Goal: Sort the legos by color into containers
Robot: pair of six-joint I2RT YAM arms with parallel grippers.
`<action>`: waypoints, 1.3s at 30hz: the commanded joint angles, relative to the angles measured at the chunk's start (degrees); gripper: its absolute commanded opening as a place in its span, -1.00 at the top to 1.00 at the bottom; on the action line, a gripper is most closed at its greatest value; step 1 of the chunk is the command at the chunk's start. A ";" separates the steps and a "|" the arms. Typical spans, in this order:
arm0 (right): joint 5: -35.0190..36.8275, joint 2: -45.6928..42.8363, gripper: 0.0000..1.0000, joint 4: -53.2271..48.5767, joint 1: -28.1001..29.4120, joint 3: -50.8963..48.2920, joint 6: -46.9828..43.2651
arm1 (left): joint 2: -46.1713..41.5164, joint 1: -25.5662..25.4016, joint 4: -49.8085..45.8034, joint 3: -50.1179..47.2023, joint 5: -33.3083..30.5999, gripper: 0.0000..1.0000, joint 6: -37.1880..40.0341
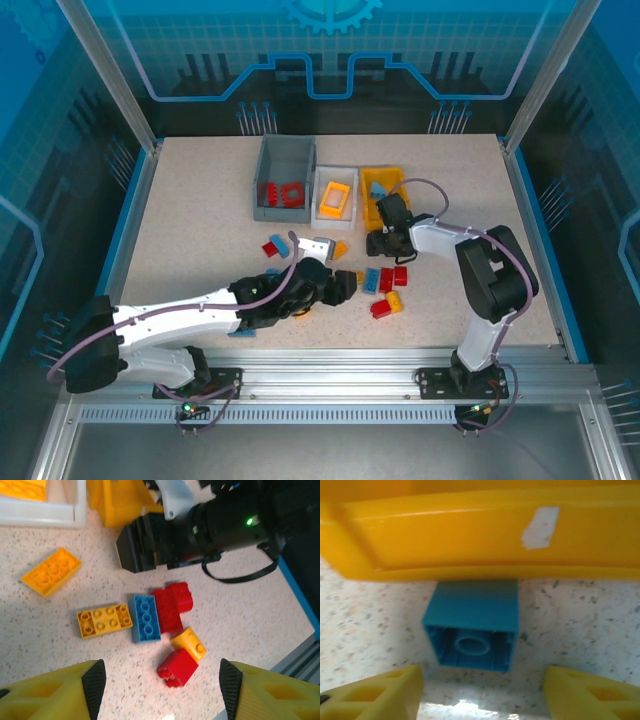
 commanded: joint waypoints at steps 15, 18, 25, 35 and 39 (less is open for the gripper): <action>0.41 3.41 0.31 2.40 -0.11 4.05 -0.66 | -1.54 -0.32 1.36 -0.01 -2.23 -0.31 -0.09; 1.30 -0.20 0.39 1.00 1.31 2.40 -0.75 | -1.70 -0.32 1.07 -0.12 -2.32 -0.31 -0.03; 3.17 -14.12 0.37 -4.21 0.94 -2.43 1.24 | -1.66 -0.52 0.54 1.80 -2.16 -0.31 0.40; -5.30 3.63 0.36 -12.42 -5.50 20.59 -2.45 | 2.47 -0.66 -3.10 11.29 -5.81 -0.32 5.20; -5.51 10.84 0.27 -16.59 -6.87 28.24 -1.99 | 4.05 -0.60 -9.36 15.48 -9.90 -0.33 4.00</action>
